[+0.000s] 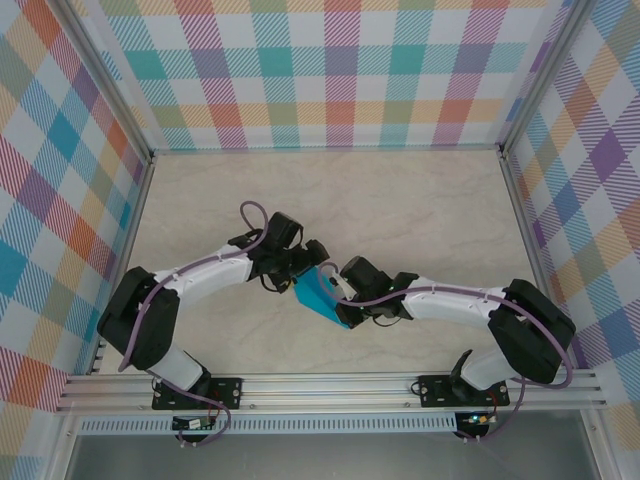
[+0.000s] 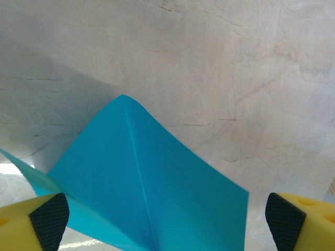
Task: Fold a paper plane with a square sheet of paper (pick it up from the middle)
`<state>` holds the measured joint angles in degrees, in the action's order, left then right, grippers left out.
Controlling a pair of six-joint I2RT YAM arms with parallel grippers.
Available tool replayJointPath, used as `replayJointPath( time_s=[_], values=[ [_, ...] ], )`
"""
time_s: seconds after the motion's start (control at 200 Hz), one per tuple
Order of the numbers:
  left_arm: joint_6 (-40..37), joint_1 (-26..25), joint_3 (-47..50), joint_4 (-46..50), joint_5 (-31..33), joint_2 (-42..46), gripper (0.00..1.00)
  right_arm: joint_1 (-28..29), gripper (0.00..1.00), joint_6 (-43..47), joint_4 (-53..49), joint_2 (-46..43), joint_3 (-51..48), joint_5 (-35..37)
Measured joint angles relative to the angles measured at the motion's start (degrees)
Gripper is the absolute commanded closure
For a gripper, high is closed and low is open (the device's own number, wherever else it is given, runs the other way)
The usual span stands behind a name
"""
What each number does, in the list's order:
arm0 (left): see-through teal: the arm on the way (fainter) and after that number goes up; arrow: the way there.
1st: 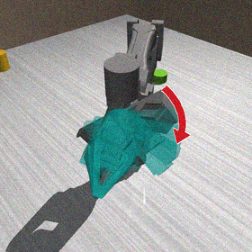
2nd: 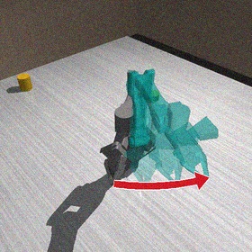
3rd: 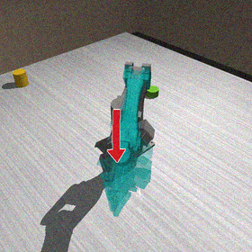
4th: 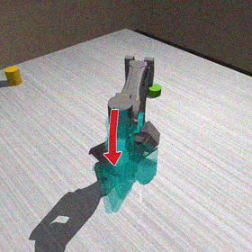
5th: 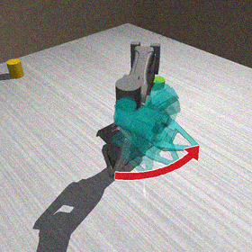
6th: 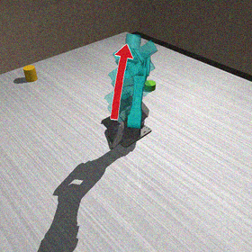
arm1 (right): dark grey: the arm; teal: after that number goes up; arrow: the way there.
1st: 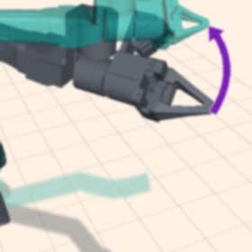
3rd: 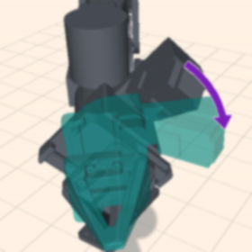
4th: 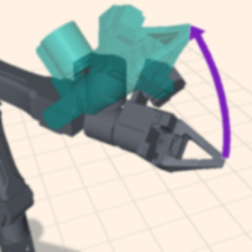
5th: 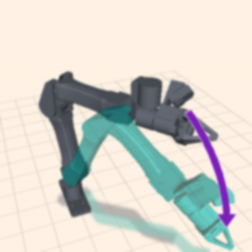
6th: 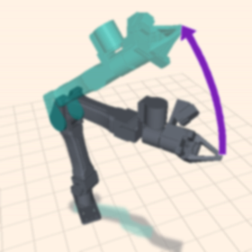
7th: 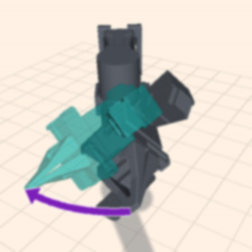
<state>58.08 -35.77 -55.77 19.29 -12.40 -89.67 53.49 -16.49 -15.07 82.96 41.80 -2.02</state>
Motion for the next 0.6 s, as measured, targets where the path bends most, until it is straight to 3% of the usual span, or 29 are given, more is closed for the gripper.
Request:
replayJointPath(
  time_s=[0.29,0.445,0.6],
  values=[
    [-2.1,0.1,-3.1,5.8,-1.6,-4.7,0.24,1.4,0.85,0.5,0.1,0.3,0.3,1.7],
    [-3.7,0.1,-5.3,9.0,-2.2,-6.8,0.4,2.1,0.85,0.7,0.1,1.8,1.9,2.5],
    [-5.8,0.1,-7.5,12.2,-2.1,-7.5,0.44,2.8,0.85,0.8,0.2,2.8,2.9,3.5]
  ],
)
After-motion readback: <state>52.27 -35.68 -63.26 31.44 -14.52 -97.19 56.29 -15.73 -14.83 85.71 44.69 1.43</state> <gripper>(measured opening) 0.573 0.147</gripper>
